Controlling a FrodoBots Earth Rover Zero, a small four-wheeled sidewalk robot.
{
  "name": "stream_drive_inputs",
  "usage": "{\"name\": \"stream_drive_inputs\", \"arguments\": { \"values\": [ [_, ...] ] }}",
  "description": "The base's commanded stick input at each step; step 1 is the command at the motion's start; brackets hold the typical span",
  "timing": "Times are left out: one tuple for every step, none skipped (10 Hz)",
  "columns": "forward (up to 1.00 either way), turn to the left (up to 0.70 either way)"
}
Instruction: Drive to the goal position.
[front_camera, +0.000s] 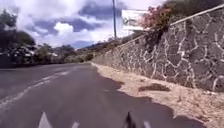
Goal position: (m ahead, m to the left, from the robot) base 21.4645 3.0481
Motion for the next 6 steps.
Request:
{"name": "stream_drive_inputs", "arguments": {
  "values": [
    [0.5,0.0],
    [0.5,0.0],
    [0.5,0.0],
    [0.5,0.07],
    [0.5,0.16],
    [0.5,0.24]
  ]
}}
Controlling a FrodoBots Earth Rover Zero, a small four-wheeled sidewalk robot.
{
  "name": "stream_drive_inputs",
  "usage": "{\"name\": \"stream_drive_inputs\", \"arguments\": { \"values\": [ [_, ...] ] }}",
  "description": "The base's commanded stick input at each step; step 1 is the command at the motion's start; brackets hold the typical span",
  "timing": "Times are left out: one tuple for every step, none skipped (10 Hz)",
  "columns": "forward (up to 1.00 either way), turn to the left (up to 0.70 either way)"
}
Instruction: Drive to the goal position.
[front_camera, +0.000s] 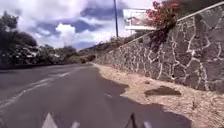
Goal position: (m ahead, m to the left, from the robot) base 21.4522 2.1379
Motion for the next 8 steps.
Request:
{"name": "stream_drive_inputs", "arguments": {
  "values": [
    [0.5,0.25],
    [0.5,0.25],
    [0.5,0.25],
    [0.5,0.25],
    [0.5,0.25],
    [0.5,0.25],
    [0.5,0.25],
    [0.5,0.25]
  ]
}}
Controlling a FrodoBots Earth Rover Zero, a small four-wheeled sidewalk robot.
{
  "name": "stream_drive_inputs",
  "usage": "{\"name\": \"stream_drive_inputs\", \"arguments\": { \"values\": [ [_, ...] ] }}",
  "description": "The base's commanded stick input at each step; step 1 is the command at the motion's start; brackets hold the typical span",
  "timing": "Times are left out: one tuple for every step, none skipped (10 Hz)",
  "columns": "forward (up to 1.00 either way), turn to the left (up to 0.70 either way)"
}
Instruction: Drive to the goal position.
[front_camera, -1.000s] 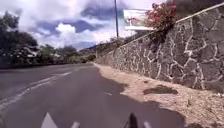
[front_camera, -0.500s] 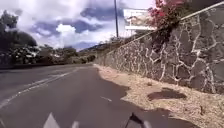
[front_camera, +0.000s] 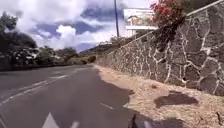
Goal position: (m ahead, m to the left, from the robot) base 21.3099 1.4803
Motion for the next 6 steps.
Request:
{"name": "stream_drive_inputs", "arguments": {
  "values": [
    [0.5,0.19],
    [0.5,0.1],
    [0.5,0.02],
    [0.5,0.0],
    [0.5,0.0],
    [0.5,0.25]
  ]
}}
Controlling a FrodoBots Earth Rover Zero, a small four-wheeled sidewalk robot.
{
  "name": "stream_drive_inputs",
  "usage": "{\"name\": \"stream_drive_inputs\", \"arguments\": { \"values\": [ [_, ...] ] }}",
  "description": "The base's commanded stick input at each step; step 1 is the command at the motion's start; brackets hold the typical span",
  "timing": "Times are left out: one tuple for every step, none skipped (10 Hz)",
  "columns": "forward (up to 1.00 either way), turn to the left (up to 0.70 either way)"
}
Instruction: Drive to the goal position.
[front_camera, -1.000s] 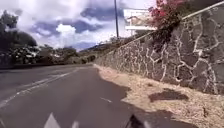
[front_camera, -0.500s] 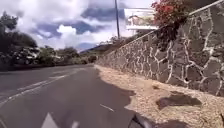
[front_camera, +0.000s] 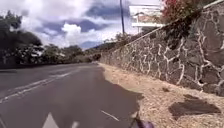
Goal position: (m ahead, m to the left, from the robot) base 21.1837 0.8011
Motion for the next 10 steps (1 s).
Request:
{"name": "stream_drive_inputs", "arguments": {
  "values": [
    [0.5,0.25],
    [0.5,0.25],
    [0.5,0.25],
    [0.5,0.25],
    [0.5,0.25],
    [0.5,0.25],
    [0.5,0.25],
    [0.5,0.25],
    [0.5,0.25],
    [0.5,0.25]
  ]
}}
